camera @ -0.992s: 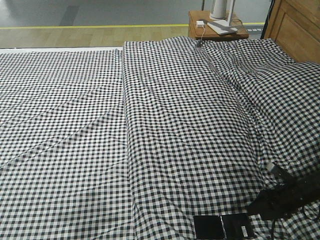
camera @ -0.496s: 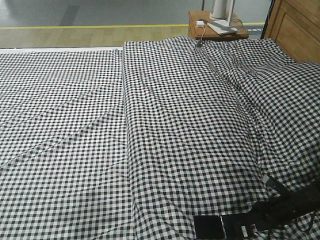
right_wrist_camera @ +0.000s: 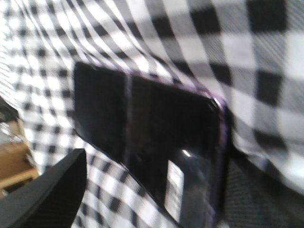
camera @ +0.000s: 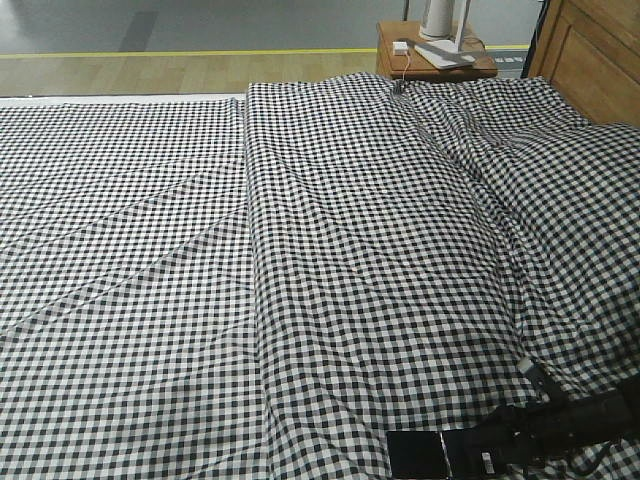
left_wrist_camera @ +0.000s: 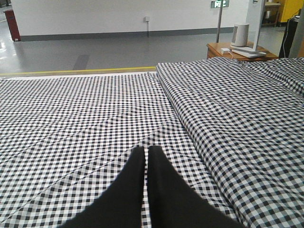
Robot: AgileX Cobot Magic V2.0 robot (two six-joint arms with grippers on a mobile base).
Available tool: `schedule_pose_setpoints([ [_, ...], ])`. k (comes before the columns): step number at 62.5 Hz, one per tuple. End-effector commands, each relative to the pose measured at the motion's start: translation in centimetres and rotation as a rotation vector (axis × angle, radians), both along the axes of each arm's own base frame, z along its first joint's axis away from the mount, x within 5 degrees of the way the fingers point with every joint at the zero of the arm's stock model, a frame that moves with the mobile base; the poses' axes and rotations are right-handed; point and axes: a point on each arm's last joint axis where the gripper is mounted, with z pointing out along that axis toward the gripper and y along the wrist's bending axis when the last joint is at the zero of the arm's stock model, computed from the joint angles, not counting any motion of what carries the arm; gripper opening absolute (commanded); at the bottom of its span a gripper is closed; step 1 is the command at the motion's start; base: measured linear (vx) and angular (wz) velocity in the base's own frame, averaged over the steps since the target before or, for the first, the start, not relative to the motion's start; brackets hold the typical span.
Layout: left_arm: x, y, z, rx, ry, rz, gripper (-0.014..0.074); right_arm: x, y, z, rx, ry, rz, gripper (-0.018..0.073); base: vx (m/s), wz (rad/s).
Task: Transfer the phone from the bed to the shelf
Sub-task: 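Close the right gripper on the phone's long edge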
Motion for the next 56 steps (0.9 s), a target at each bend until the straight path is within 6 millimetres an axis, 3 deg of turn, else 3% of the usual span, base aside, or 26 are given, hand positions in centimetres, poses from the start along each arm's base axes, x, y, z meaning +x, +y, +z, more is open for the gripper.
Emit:
schedule_pose_setpoints([
  [1,0.04,0.06,0.62,-0.009,-0.072,0.006,0.0001,1.23,0.07,1.96,0.094,-0.073,-0.030,0.0526,0.00,0.00],
  [26,0.04,0.06,0.62,-0.009,-0.072,0.006,0.0001,0.68,0.63,1.31,0.160,-0.061,-0.038,0.0525,0.00,0.00],
  [35,0.04,0.06,0.62,-0.009,-0.072,0.006,0.0001,0.65,0.58,1.17,0.147,-0.059,-0.038,0.0476,0.00,0.00],
  [46,0.04,0.06,0.62,-0.009,-0.072,0.006,0.0001,0.64,0.58,1.17,0.147,-0.061,-0.035,0.0277,0.00,0.00],
  [56,0.04,0.06,0.62,-0.009,-0.072,0.006,0.0001,0.63,0.55,1.18,0.148,-0.062,-0.034,0.0019,0.00,0.00],
])
